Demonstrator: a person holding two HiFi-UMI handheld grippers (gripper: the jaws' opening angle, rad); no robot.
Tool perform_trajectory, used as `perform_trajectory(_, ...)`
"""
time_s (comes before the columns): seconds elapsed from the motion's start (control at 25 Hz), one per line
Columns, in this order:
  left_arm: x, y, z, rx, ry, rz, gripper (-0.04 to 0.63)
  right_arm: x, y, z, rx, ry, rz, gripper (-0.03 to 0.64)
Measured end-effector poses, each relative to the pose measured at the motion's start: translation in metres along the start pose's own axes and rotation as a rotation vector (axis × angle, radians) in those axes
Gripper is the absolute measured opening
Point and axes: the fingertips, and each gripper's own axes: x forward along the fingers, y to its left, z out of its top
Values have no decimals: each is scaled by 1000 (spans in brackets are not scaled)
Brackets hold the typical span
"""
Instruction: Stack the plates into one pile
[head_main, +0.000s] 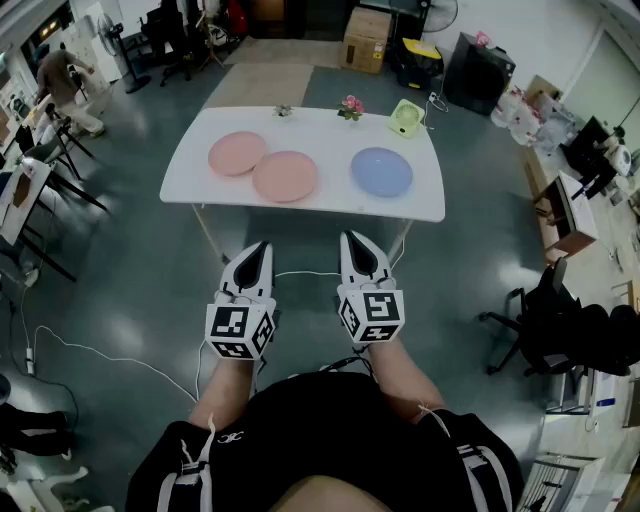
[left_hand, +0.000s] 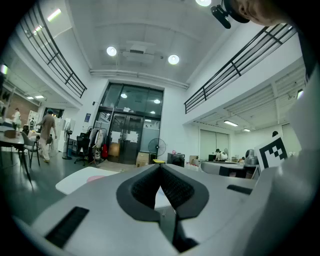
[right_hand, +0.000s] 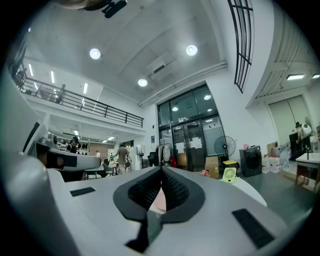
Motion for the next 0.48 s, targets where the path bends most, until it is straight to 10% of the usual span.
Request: perform_trajectory(0.48,-26,24,-4,-18,7,-6,12,-1,32,-2,26,-8,-15,17)
